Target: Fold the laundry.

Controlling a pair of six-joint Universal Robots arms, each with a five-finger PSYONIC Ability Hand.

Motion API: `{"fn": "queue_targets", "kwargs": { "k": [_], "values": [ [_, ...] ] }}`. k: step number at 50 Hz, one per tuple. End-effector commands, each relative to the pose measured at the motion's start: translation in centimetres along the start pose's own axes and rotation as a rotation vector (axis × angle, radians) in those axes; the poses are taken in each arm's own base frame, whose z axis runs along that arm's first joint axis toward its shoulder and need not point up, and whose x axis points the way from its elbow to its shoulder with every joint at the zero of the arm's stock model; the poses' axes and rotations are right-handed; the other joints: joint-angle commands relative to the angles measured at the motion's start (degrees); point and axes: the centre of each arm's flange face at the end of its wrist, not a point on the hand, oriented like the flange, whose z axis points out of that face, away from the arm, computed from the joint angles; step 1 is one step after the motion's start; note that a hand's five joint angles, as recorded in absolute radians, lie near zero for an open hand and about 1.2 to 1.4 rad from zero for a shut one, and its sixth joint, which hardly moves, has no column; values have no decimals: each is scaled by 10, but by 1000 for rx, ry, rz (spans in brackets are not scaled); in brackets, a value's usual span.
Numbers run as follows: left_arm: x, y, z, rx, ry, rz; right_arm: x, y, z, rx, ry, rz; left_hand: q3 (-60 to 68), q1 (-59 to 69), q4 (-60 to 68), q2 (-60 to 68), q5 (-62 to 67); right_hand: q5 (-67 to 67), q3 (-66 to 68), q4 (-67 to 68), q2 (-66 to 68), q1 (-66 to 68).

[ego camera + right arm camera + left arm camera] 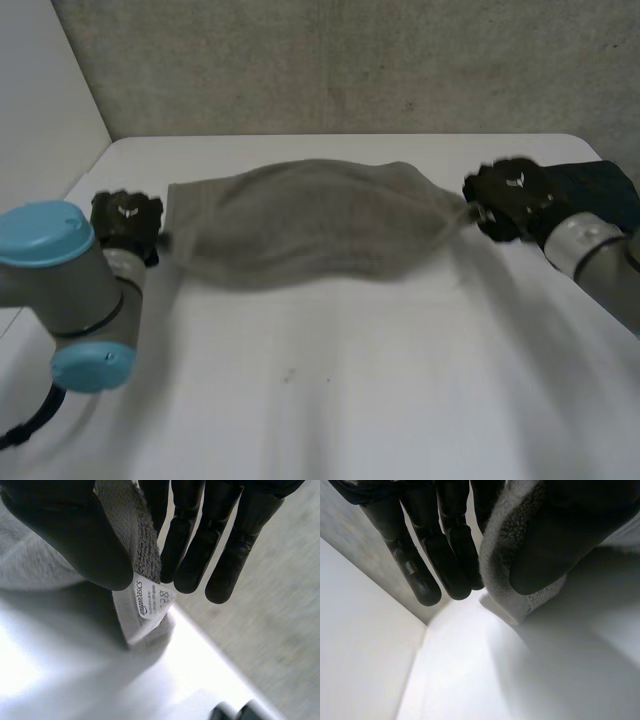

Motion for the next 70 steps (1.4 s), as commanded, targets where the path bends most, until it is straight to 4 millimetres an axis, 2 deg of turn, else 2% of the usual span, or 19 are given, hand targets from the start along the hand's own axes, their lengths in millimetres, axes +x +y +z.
{"fn": "queue_targets", "kwargs": {
  "k": [1,4,9,13,15,18,23,26,27,28,29,30,32,33,35,41,48,61,70],
  "values": [
    [-18,-2,-42,-109,39,28,7,-3,-39,-201,-84,91,116,151,111,113,140,134,122,120,126,242],
    [-25,-1,-57,-162,61,44,5,-16,-57,-282,-126,87,116,151,111,113,140,134,122,120,126,242],
    [-29,8,-96,-308,194,127,14,-18,-87,-454,-172,92,116,151,111,113,140,134,122,120,126,242],
    [-27,14,-110,-356,278,163,11,-17,-108,-569,-259,88,116,151,111,113,140,134,122,120,126,242],
    [-24,15,-111,-347,293,159,10,-12,-107,-565,-258,64,116,151,111,113,140,134,122,120,126,242],
    [-23,14,-100,-295,273,140,11,-1,-100,-537,-211,52,116,151,111,113,140,134,122,120,126,242],
    [-6,29,-74,-247,255,139,4,26,-80,-520,-174,133,116,151,111,113,140,134,122,120,126,242],
    [0,33,-61,-222,245,138,-1,28,-71,-499,-146,154,-42,-8,-48,-46,-19,134,122,120,126,242],
    [0,32,-58,-214,240,137,-1,28,-71,-496,-137,160,-133,-99,-138,-136,-110,134,122,120,126,242],
    [0,30,-56,-205,238,134,-2,29,-70,-495,-129,166,-284,-250,-289,-287,-261,118,106,104,110,226],
    [0,30,-56,-200,235,134,-2,30,-70,-495,-118,176,-319,-285,-324,-322,-295,3,-9,-11,-5,111],
    [0,29,-56,-193,235,132,-3,31,-70,-495,-115,180,-329,-295,-334,-332,-306,-20,-32,-34,-28,88],
    [-1,28,-57,-186,235,130,-3,32,-69,-491,-109,186,-353,-318,-358,-356,-329,-69,-81,-83,-77,39],
    [-1,26,-58,-184,233,131,-3,33,-69,-484,-102,185,-363,-329,-368,-366,-339,-152,-164,-166,-160,-44],
    [-4,21,-63,-168,231,129,-4,36,-70,-482,-97,184,-378,-344,-383,-381,-355,-233,-246,-248,-241,-126],
    [0,20,-80,-155,274,130,-9,27,-81,-445,-79,140,-385,-351,-390,-388,-361,-375,-387,-389,-383,-267],
    [4,24,-96,-158,315,135,-18,17,-95,-424,-77,113,-381,-347,-386,-384,-358,-420,-432,-435,-428,-312],
    [2,22,-101,-97,281,137,-39,0,-126,-414,-95,-24,-381,-347,-386,-384,-358,-427,-439,-441,-435,-319],
    [3,25,-101,-103,283,137,-48,8,-136,-467,-86,-13,-371,-337,-376,-374,-348,-420,-433,-435,-429,-313]
  ]
}}
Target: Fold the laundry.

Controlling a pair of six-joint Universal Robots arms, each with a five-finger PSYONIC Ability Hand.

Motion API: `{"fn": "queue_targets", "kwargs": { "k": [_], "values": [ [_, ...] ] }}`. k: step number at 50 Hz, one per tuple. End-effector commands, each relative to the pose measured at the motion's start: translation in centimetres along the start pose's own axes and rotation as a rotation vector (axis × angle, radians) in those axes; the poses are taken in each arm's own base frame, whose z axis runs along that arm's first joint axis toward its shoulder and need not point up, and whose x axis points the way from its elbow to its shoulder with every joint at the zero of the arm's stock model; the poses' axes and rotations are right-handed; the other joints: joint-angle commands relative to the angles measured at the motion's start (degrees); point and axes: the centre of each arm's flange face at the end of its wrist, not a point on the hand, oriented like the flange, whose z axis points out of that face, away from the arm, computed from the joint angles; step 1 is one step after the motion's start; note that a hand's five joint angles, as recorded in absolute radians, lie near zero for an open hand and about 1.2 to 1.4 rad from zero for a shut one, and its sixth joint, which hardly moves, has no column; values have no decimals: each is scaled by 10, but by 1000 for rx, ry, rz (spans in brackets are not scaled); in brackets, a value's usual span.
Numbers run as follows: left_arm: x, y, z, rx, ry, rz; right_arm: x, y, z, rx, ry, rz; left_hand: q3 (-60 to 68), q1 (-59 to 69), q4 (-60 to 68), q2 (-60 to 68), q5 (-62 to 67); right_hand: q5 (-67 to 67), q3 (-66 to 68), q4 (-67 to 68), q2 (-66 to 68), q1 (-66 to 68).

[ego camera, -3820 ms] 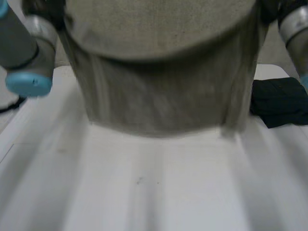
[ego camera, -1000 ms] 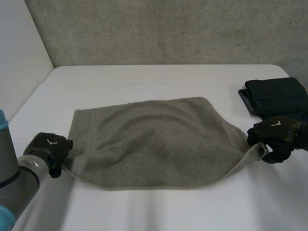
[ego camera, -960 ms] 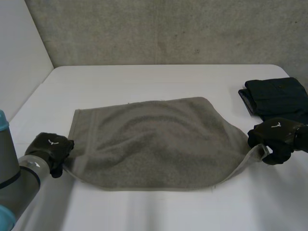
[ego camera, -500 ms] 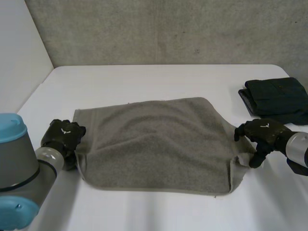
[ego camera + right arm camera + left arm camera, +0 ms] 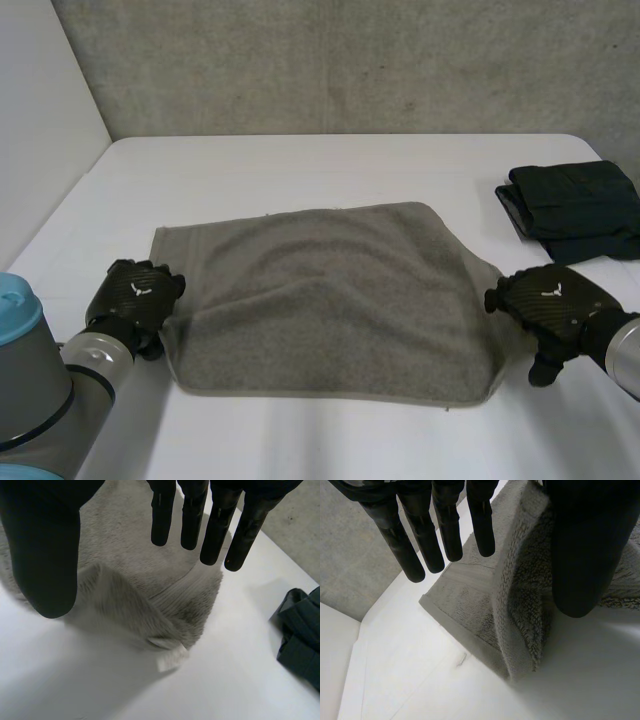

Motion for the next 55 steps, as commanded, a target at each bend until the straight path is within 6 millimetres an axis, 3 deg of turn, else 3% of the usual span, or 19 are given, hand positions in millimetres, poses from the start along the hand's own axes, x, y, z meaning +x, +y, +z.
{"fn": "queue_targets", "kwargs": {
  "k": [1,7,11,16,22,31,41,55],
  "values": [
    [1,2,0,-5,3,0,-8,12,-3,-57,15,13,28,25,34,28,35,17,6,16,1,34],
    [0,2,1,-5,1,-1,-13,19,6,-45,45,-25,43,40,49,43,50,25,14,24,9,42],
    [0,2,1,-7,0,-1,-11,35,21,-80,81,-27,46,44,52,47,53,25,14,24,9,42],
    [0,3,1,-9,0,-4,-13,42,23,-110,71,-12,73,71,79,73,80,25,14,24,9,42],
    [-2,1,2,2,-7,-6,-18,44,20,-125,46,-1,184,181,190,184,191,32,21,31,16,49],
    [-3,1,5,5,-12,-11,-30,47,18,-97,-19,0,515,513,521,516,522,59,48,58,43,76],
    [-12,-5,11,26,-42,-24,-28,48,22,-64,-1,-21,515,513,522,516,522,96,85,95,80,113],
    [-41,-26,35,73,-123,-119,-25,47,26,-36,25,-40,515,513,522,516,522,140,129,139,124,157]
  ]
}}
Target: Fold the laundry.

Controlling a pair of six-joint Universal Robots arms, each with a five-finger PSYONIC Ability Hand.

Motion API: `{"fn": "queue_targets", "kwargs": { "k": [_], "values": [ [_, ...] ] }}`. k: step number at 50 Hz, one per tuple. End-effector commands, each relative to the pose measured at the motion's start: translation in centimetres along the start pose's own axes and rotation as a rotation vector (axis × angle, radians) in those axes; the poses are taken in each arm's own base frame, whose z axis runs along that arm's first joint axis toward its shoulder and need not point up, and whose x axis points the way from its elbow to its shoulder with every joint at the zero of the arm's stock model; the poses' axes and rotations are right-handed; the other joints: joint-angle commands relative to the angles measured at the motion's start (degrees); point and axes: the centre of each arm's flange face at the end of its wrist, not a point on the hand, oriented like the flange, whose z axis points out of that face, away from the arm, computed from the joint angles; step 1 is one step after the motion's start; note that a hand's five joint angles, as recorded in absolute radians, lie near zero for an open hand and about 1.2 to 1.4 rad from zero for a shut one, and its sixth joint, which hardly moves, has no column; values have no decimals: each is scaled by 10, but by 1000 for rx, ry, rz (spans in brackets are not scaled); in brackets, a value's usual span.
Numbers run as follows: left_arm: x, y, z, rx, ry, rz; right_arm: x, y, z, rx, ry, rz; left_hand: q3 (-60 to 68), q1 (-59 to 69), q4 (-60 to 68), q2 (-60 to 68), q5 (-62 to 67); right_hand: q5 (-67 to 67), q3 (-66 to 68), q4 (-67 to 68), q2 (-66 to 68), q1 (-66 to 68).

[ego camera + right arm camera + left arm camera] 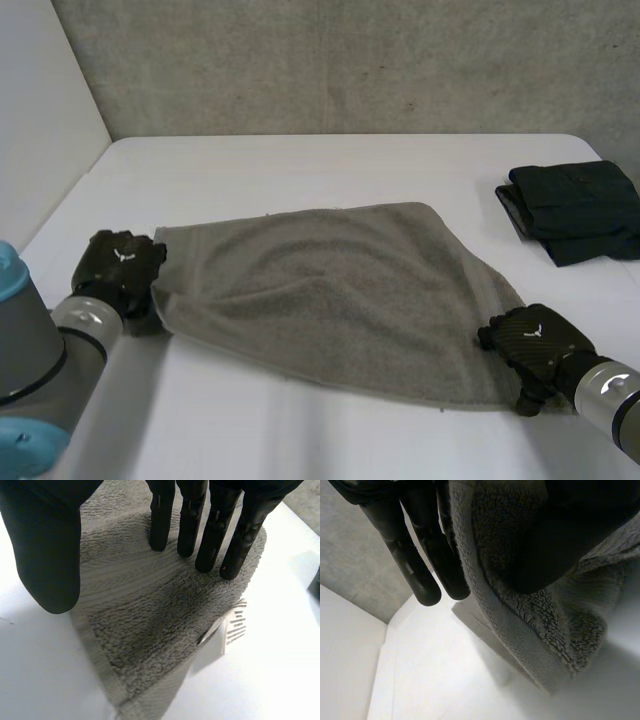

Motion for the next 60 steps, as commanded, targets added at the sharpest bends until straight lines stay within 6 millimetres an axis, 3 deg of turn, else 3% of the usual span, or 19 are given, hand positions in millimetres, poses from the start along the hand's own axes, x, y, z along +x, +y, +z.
{"fn": "queue_targets", "kwargs": {
  "k": [1,6,18,26,37,47,49,54,60],
  "values": [
    [-17,-12,14,24,-48,-83,2,0,3,16,17,-11,120,160,114,116,139,87,77,77,77,125],
    [-26,-15,19,-11,-46,-139,3,0,4,22,25,-15,120,160,114,116,139,102,92,92,92,140],
    [-25,-14,22,-32,-35,-167,3,4,10,21,33,-18,120,160,114,116,139,171,161,161,161,209],
    [-25,-14,22,-30,-36,-167,8,1,12,34,46,-27,120,160,114,116,139,511,501,501,502,550],
    [-19,-14,13,-54,-8,-157,26,-13,15,73,97,-43,120,160,114,116,139,512,502,502,502,550],
    [-29,-31,-29,-88,14,-138,51,-67,-31,90,109,-57,120,160,114,116,139,512,502,502,502,550],
    [-36,-40,-44,-81,5,-132,59,-75,-39,87,115,-50,120,160,114,116,139,512,502,502,502,550],
    [-55,-67,-71,7,-47,-126,96,-118,-74,158,243,-93,120,160,114,116,139,512,502,502,502,550],
    [-79,-105,-97,179,-139,-129,120,-152,-93,243,348,-146,120,160,114,116,139,512,502,502,502,550]
  ]
}}
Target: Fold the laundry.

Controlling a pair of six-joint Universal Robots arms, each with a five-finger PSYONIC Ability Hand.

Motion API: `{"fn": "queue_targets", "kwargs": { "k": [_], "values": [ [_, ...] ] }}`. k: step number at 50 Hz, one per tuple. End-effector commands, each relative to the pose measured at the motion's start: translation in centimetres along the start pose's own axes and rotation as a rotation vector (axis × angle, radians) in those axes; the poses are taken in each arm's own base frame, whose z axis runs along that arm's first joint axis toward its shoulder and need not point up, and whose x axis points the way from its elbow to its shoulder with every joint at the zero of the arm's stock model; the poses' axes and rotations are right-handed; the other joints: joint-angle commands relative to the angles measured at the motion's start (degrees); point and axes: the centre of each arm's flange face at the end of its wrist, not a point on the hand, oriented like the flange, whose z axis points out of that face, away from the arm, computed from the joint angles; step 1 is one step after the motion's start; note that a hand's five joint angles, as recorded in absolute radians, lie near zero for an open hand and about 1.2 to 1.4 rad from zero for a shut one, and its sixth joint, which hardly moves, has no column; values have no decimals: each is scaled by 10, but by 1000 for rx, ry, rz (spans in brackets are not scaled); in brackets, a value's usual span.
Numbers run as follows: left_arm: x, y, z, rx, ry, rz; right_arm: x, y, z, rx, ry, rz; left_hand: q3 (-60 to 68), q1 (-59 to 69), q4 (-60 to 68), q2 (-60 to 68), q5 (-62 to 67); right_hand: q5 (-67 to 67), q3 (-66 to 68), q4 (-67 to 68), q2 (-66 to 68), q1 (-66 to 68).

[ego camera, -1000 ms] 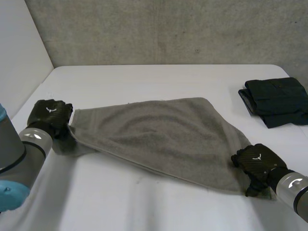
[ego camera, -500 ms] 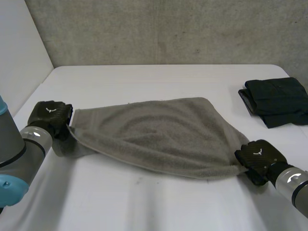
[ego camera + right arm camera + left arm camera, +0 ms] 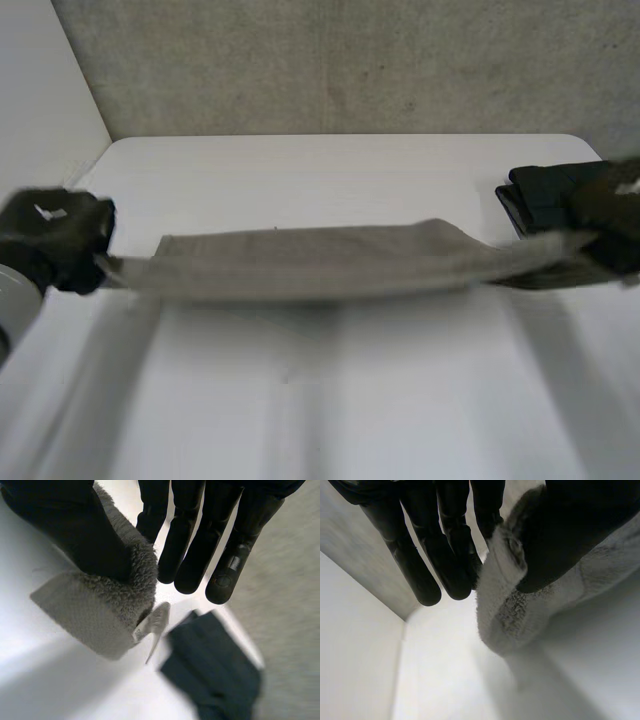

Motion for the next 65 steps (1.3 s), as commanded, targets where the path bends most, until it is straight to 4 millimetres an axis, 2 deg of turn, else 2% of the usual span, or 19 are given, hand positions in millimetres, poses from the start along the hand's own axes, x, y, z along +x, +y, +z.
{"fn": "queue_targets", "kwargs": {
  "k": [1,4,6,10,15,22,25,28,29,30,32,34,38,41,45,49,55,64,65],
  "values": [
    [-24,-46,-31,198,-93,-5,39,-43,-13,102,132,-62,117,160,114,115,139,133,125,120,126,244],
    [-25,-49,-27,212,-99,-7,46,-49,-14,110,143,-67,117,160,114,115,139,133,125,120,126,244],
    [-23,-46,-21,199,-92,-5,45,-40,-2,81,111,-47,117,160,114,115,139,133,125,120,126,244],
    [-11,-24,13,94,-47,1,36,-12,34,-17,18,-3,117,160,114,115,139,133,125,120,126,244],
    [9,9,66,-50,23,29,12,4,66,-111,-81,-34,117,160,114,115,139,133,125,120,126,244],
    [17,12,125,-63,1,97,-14,1,114,-135,-81,-125,117,160,114,115,139,133,125,120,126,244],
    [11,-13,149,23,-83,119,-6,-18,136,-38,18,-148,117,160,114,115,139,133,125,120,126,244],
    [5,-62,165,216,-169,124,9,-43,149,86,127,-148,117,160,114,115,139,133,125,120,126,244],
    [1,-76,167,277,-198,124,24,-66,153,190,219,-141,117,160,114,115,139,133,125,120,126,244],
    [-11,-106,170,402,-270,114,32,-78,154,249,266,-132,117,160,114,115,139,133,125,120,126,244],
    [-24,-136,167,537,-341,94,55,-114,151,432,405,-104,117,160,114,115,139,133,125,120,126,244],
    [-40,-174,158,719,-450,55,69,-134,146,549,489,-82,117,160,114,115,139,133,125,120,126,244],
    [-51,-205,144,891,-541,12,93,-164,131,748,643,-44,117,160,114,115,139,133,125,120,126,244],
    [-50,-212,134,911,-546,-6,94,-168,124,775,654,-39,117,160,114,115,139,133,125,120,126,244],
    [-42,-197,133,850,-514,-13,82,-155,131,719,594,-36,117,160,114,115,139,133,125,120,126,244],
    [-34,-162,144,752,-454,-36,65,-133,144,657,514,-31,117,160,114,115,139,133,125,120,126,244],
    [-12,-89,160,549,-348,-59,28,-95,161,572,346,-45,117,160,114,115,139,133,125,120,126,244],
    [36,15,165,257,-201,-3,-53,3,186,323,62,-27,117,160,114,115,139,133,125,120,126,244],
    [46,36,166,199,-172,7,-58,9,186,303,50,-32,117,160,114,115,139,133,125,120,126,244]
  ]
}}
